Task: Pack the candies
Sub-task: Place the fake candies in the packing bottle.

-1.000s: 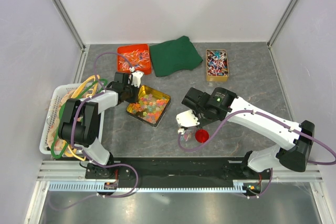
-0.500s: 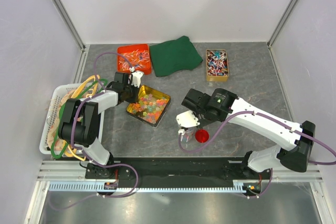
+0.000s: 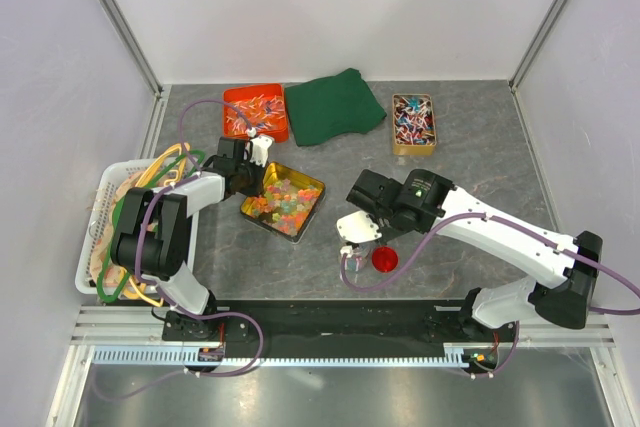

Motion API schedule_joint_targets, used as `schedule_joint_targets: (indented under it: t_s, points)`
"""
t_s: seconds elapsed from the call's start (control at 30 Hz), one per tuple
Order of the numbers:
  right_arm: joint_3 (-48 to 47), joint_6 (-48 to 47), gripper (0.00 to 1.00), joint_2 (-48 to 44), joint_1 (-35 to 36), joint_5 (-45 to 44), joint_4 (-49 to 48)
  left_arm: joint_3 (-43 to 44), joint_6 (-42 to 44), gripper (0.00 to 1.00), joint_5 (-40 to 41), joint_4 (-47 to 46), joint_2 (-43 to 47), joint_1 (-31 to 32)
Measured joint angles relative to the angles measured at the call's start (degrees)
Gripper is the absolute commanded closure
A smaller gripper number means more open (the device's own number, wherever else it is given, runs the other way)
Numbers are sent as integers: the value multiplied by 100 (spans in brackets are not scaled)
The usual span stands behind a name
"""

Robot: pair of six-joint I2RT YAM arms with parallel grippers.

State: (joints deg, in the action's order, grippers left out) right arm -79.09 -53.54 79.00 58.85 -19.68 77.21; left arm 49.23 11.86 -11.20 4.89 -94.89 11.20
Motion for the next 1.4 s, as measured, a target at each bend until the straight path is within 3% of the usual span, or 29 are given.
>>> schedule_joint_targets:
  t_s: [1.4]
  points:
    - [376,0,100,-247,737,-859,0,44,2,98,-39,-28,-55,-26]
